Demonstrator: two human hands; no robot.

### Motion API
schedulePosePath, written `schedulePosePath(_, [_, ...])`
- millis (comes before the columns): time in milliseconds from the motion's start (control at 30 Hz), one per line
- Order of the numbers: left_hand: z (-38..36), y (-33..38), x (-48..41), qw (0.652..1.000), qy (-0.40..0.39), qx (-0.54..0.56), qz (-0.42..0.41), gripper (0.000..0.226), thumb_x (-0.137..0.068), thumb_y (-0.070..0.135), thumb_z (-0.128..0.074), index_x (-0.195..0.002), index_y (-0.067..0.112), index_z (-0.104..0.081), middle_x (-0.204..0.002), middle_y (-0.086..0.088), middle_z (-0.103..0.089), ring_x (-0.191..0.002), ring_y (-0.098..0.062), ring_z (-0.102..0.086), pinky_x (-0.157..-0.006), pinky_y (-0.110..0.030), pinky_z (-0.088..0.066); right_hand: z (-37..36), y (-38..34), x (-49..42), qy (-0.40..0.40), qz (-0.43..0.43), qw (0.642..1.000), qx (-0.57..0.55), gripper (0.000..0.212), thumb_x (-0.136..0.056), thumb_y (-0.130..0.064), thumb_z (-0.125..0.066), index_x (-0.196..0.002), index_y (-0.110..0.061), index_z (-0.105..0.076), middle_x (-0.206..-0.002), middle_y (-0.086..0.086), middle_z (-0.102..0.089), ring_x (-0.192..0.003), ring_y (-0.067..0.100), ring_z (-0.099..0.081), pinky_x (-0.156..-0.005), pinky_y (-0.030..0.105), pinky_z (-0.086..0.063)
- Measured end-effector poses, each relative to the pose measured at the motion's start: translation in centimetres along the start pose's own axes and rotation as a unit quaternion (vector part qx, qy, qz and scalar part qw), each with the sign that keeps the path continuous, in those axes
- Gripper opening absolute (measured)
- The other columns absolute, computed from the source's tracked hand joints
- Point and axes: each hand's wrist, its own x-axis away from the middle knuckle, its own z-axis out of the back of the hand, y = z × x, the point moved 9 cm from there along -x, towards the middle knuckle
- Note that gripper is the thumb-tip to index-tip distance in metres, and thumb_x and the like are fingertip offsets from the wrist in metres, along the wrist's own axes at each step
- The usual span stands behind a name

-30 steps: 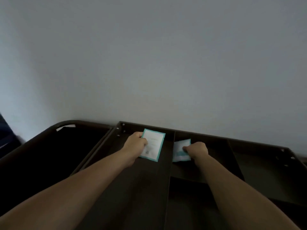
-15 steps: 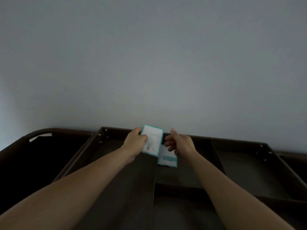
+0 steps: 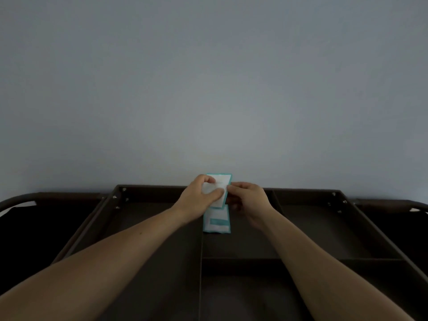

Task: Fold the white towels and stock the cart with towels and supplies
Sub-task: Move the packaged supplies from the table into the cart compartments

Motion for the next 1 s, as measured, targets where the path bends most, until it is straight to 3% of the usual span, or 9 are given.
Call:
schedulePosePath(100, [-0.9,0.2,0.1,0.998,-0.063,0.024,-0.011,0.044,-0.083,0.038,-0.077,-0.115,0.025,-0.049,-0.112,0.007,-0.055,-0.099,-0.009,-0.056,-0.077,-0.015,-0.047,0.0,-1.0,0.2,-0.027,0.023,0.999,-0.011,0.02,-0.1,-0.016,-0.055,-0.098,-0.01,-0.073,-0.091,0.008,-0.075,-0.079,0.023,-0.066,-0.06,0.029,-0.044])
schedulePosePath(167, [-0.9,0.0,0.0,0.997,-0.067,0.031,-0.002,0.04,-0.082,0.045,-0.077,-0.104,0.024,-0.053,-0.1,0.008,-0.06,-0.09,-0.007,-0.059,-0.073,-0.022,-0.047,-0.5,-1.4,0.6,-0.055,0.026,0.998,0.008,0.022,-0.101,-0.018,-0.052,-0.103,-0.012,-0.073,-0.099,0.007,-0.076,-0.083,0.02,-0.068,-0.061,0.025,-0.044])
schedulePosePath(300, [0.3,0.0,-0.5,1.0,0.006,0.007,-0.008,0.021,-0.09,0.043,-0.061,-0.089,0.022,-0.059,-0.087,0.003,-0.064,-0.079,-0.012,-0.058,-0.066,-0.026,-0.043,-0.7,-1.7,0.7,-0.024,0.033,0.999,0.014,0.015,-0.095,-0.01,-0.058,-0.093,-0.008,-0.073,-0.088,0.01,-0.074,-0.073,0.016,-0.067,-0.059,0.024,-0.047])
schedulePosePath(400, [1.3,-0.4,-0.2,0.994,0.064,0.085,0.024,0.021,-0.083,0.037,-0.054,-0.08,0.016,-0.06,-0.078,0.002,-0.062,-0.074,-0.014,-0.057,-0.064,-0.028,-0.043,1.3,-1.4,-0.3,0.069,0.062,0.988,0.124,0.003,-0.089,-0.016,-0.071,-0.091,-0.014,-0.071,-0.088,0.004,-0.074,-0.077,0.018,-0.069,-0.079,0.038,-0.06])
schedulePosePath(533, [0.5,-0.4,0.3,0.977,0.056,0.192,0.072,0.019,-0.1,0.012,-0.046,-0.085,0.005,-0.057,-0.074,-0.004,-0.056,-0.053,0.0,-0.057,-0.046,-0.015,-0.042,1.2,-0.1,-0.2,0.025,0.02,0.988,0.149,0.024,-0.091,-0.033,-0.07,-0.098,-0.01,-0.068,-0.088,0.003,-0.073,-0.063,0.009,-0.066,-0.047,0.017,-0.045])
schedulePosePath(633, [-1.1,-0.8,0.6,0.982,-0.003,0.165,0.095,0.023,-0.102,0.017,-0.043,-0.085,0.009,-0.056,-0.08,-0.006,-0.055,-0.066,-0.013,-0.057,-0.058,-0.029,-0.049,0.9,0.3,-0.3,0.012,0.013,0.992,0.123,0.014,-0.092,-0.021,-0.071,-0.086,-0.008,-0.068,-0.073,0.0,-0.068,-0.048,-0.001,-0.06,-0.041,0.012,-0.04])
schedulePosePath(700, [-1.3,-1.5,0.6,0.99,-0.023,0.103,0.09,0.024,-0.103,0.022,-0.044,-0.089,0.007,-0.056,-0.09,-0.01,-0.056,-0.069,-0.015,-0.057,-0.056,-0.028,-0.05,1.8,1.1,-1.3,0.046,0.001,0.991,0.129,0.012,-0.088,-0.016,-0.075,-0.083,-0.009,-0.067,-0.072,0.001,-0.067,-0.047,0.002,-0.059,-0.04,0.014,-0.041])
schedulePosePath(800, [1.4,-3.1,0.9,0.991,0.042,0.068,0.11,0.02,-0.1,0.026,-0.049,-0.096,0.008,-0.056,-0.091,-0.009,-0.062,-0.06,-0.013,-0.056,-0.048,-0.022,-0.04,3.3,3.4,-3.0,0.068,-0.052,0.982,0.167,0.013,-0.085,-0.01,-0.077,-0.08,-0.005,-0.067,-0.077,0.007,-0.067,-0.052,0.01,-0.058,-0.038,0.015,-0.04])
schedulePosePath(1000, [6.2,-5.7,3.6,0.984,0.089,0.015,0.155,0.018,-0.097,0.027,-0.053,-0.103,0.012,-0.06,-0.096,-0.006,-0.065,-0.067,-0.015,-0.059,-0.06,-0.027,-0.042,3.0,8.0,-5.3,0.044,-0.122,0.949,0.287,0.024,-0.079,-0.012,-0.083,-0.086,0.005,-0.067,-0.102,0.021,-0.07,-0.081,0.029,-0.067,-0.074,0.04,-0.057])
